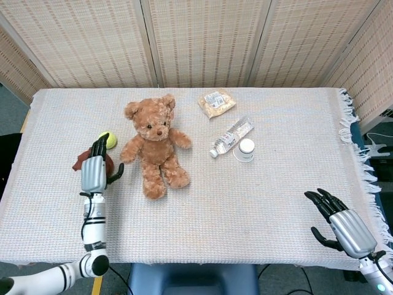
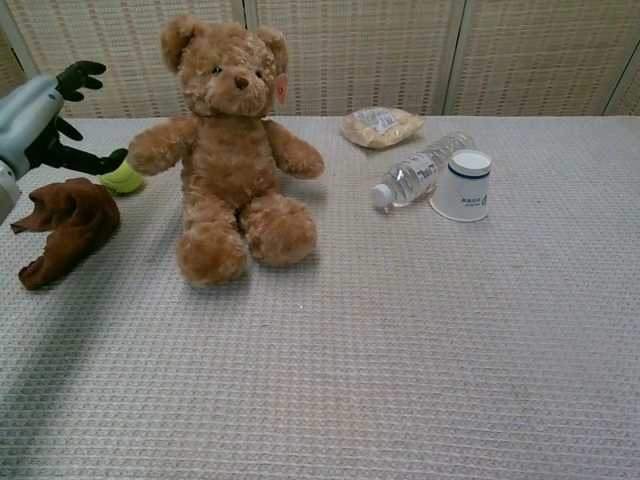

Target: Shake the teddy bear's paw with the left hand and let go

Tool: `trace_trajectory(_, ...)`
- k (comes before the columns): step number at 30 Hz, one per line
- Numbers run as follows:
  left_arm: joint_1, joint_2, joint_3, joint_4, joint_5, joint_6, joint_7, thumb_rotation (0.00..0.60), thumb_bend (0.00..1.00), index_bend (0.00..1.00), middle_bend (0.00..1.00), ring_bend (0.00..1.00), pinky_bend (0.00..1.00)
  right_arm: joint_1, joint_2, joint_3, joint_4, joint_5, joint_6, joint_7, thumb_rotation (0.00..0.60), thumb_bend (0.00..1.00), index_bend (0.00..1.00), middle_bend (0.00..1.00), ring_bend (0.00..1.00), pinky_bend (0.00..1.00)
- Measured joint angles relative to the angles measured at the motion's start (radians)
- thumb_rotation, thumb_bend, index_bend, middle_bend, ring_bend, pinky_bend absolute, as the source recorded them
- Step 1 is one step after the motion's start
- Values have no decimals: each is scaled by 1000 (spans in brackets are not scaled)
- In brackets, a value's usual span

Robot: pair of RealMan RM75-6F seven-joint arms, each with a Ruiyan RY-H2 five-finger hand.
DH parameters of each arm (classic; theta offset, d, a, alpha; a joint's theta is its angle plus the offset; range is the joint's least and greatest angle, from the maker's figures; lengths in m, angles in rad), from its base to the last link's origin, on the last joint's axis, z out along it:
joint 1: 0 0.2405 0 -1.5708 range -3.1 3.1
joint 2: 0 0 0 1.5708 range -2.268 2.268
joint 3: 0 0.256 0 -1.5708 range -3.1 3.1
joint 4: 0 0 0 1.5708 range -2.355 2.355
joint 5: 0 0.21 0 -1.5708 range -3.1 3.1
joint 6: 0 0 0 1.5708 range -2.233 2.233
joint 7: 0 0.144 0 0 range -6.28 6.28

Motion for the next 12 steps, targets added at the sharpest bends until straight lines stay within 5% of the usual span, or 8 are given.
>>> trace_trajectory(6, 103, 224, 203, -57, 178, 15, 31, 600, 341, 0, 23, 38, 245, -4, -3, 1, -1, 3, 4, -11, 600, 312, 2, 79, 0, 164)
trace_trajectory(12, 223, 372, 318, -147, 214, 40, 79, 600, 347, 8, 35, 38, 240, -8, -15, 3, 1, 7, 6, -36, 600, 312, 2, 79, 0, 164)
